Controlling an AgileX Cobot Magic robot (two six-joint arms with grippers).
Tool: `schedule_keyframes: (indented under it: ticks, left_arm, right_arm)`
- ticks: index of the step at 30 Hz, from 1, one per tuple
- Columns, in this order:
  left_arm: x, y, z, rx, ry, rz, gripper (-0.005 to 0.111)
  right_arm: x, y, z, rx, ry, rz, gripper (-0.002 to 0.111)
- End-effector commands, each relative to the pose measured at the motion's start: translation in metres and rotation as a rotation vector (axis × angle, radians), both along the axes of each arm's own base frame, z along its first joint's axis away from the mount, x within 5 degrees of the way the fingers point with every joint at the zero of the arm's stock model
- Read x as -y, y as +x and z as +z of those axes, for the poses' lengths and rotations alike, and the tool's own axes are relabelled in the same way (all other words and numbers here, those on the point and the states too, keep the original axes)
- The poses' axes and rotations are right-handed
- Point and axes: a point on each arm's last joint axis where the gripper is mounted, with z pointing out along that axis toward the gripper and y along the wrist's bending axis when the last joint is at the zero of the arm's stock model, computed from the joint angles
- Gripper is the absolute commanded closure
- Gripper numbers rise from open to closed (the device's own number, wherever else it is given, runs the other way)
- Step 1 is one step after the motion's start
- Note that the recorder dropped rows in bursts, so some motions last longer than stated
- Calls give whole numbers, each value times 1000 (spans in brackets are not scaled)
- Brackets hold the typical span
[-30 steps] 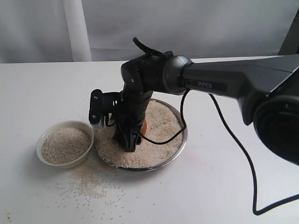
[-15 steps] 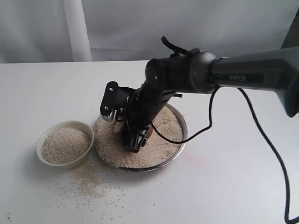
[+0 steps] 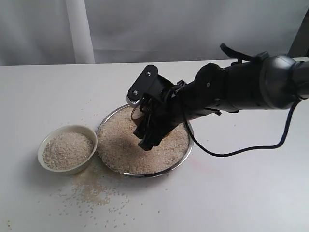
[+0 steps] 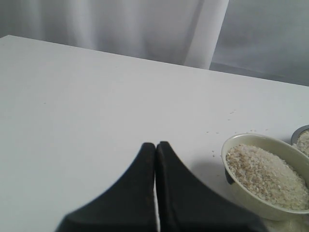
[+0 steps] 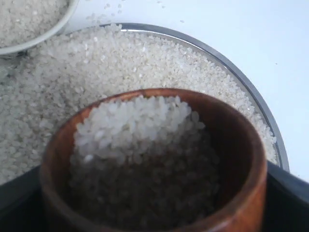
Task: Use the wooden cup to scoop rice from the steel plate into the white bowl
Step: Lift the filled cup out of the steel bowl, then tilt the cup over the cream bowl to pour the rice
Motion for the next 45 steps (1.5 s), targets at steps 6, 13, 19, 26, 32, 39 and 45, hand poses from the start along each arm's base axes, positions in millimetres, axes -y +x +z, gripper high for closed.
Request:
schedule_keyframes:
  ticks: [6, 13, 19, 26, 32, 39, 45]
  left_arm:
    - [0, 0, 2, 12, 3, -1, 107]
    - [0, 0, 2, 12, 3, -1, 107]
    - [0, 0, 2, 12, 3, -1, 107]
    - [0, 0, 2, 12, 3, -1, 107]
    - [0, 0, 2, 12, 3, -1, 107]
    - [0, 0, 2, 12, 3, -1, 107]
    - [0, 0, 2, 12, 3, -1, 107]
  right_arm:
    - [4, -1, 8, 14, 50, -56, 108]
    - [-20, 0, 43, 97, 28, 100, 108]
    - [-55, -1, 91, 274, -63, 305, 108]
    - [-104, 10, 87, 274, -316, 466, 108]
    - [-141, 15, 67, 344, -446, 544, 108]
    - [-163, 10, 44, 410, -560, 609, 108]
    - [-171, 6, 32, 464, -637, 653, 108]
